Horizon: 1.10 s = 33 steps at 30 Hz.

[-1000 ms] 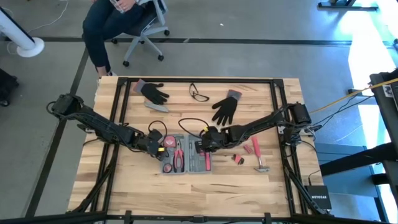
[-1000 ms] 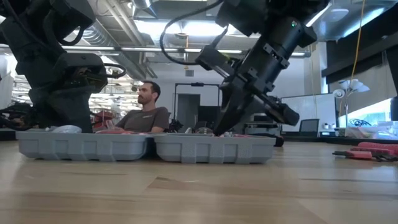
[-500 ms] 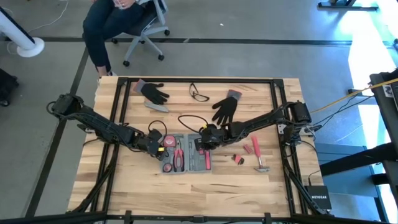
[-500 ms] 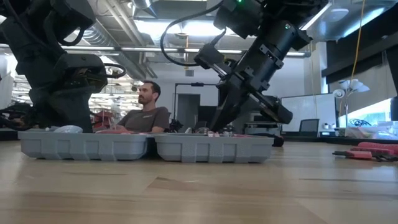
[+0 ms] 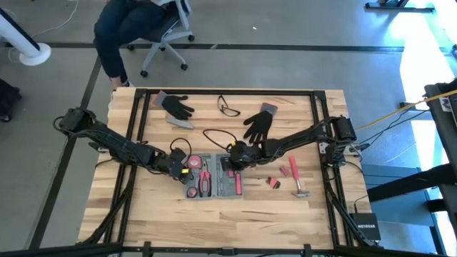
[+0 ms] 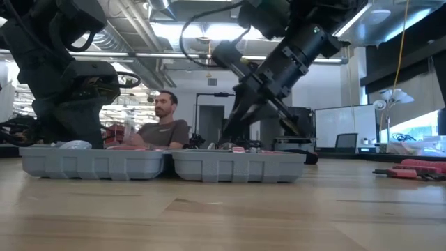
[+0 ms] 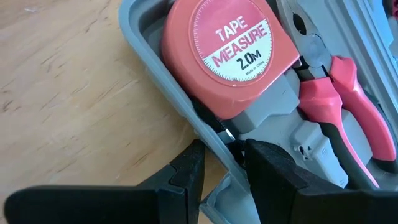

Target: Prefit tool cases

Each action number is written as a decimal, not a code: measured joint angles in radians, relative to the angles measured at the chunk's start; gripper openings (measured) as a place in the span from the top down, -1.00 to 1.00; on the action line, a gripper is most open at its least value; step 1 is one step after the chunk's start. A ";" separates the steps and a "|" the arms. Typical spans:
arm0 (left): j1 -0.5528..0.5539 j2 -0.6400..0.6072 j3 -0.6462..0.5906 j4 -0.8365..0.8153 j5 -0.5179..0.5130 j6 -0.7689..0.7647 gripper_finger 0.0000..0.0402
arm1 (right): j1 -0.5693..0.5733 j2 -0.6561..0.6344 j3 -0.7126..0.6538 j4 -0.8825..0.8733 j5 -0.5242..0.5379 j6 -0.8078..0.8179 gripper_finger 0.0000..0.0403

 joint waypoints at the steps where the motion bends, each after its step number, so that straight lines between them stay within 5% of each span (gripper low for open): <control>1: 0.000 0.000 0.000 0.000 0.000 -0.002 0.47 | 0.000 0.001 -0.001 -0.001 -0.007 0.000 1.00; 24: 0.000 0.000 -0.001 -0.005 -0.019 -0.029 0.47 | -0.005 0.018 0.001 -0.001 -0.002 0.014 1.00; 33: 0.001 0.000 -0.002 -0.010 -0.029 -0.037 0.47 | -0.015 0.075 0.150 -0.112 0.018 -0.083 1.00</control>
